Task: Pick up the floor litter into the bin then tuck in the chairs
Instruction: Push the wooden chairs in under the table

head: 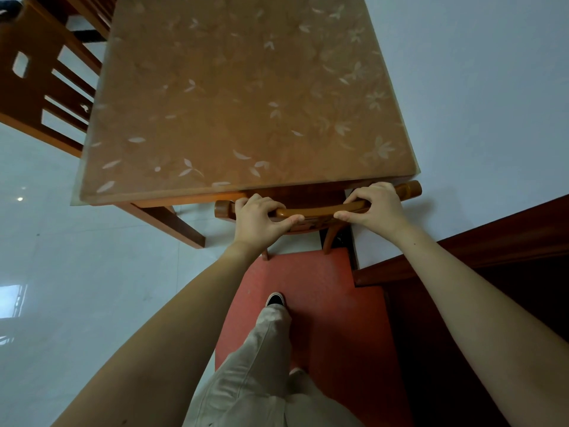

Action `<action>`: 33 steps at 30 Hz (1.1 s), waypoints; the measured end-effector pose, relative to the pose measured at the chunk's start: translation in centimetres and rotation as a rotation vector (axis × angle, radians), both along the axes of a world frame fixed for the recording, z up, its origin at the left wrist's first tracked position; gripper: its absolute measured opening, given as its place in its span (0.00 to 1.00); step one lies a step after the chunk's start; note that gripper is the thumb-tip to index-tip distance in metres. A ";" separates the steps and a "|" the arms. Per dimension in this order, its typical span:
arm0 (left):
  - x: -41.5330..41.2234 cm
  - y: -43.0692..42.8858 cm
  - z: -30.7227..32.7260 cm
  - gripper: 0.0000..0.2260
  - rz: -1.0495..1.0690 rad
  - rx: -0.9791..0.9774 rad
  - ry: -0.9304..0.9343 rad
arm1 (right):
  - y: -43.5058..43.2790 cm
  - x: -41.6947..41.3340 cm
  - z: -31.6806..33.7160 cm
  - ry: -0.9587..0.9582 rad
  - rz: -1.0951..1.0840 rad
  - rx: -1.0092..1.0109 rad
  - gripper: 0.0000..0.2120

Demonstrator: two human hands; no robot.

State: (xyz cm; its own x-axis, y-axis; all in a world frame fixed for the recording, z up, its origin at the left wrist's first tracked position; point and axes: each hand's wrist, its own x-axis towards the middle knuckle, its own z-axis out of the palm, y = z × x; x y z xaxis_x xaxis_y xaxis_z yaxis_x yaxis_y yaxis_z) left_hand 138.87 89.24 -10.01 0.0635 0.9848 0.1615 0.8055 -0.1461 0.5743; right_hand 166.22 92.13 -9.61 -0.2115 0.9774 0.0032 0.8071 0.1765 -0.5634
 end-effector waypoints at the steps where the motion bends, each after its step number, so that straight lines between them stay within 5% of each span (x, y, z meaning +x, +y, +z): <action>1: 0.0 0.1 0.1 0.26 -0.003 -0.002 -0.001 | 0.1 0.0 0.0 -0.003 0.002 0.001 0.26; 19: -0.6 0.8 -0.1 0.23 -0.028 0.042 -0.030 | 0.7 -0.4 0.3 0.001 -0.010 -0.063 0.24; 26: -2.0 0.0 0.0 0.17 -0.124 0.009 -0.209 | -2.1 -2.5 0.3 0.280 -0.165 -0.013 0.14; 33: -1.7 0.2 -0.1 0.16 -0.093 0.032 -0.228 | -2.0 -2.6 0.8 0.286 -0.168 -0.057 0.13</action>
State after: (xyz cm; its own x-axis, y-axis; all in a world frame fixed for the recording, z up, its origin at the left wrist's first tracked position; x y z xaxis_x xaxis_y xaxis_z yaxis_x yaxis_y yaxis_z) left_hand 137.17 89.46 -10.09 0.1123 0.9705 0.2134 0.6376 -0.2351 0.7336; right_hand 163.61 90.13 -8.79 -0.0463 0.9988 -0.0168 0.6302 0.0161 -0.7762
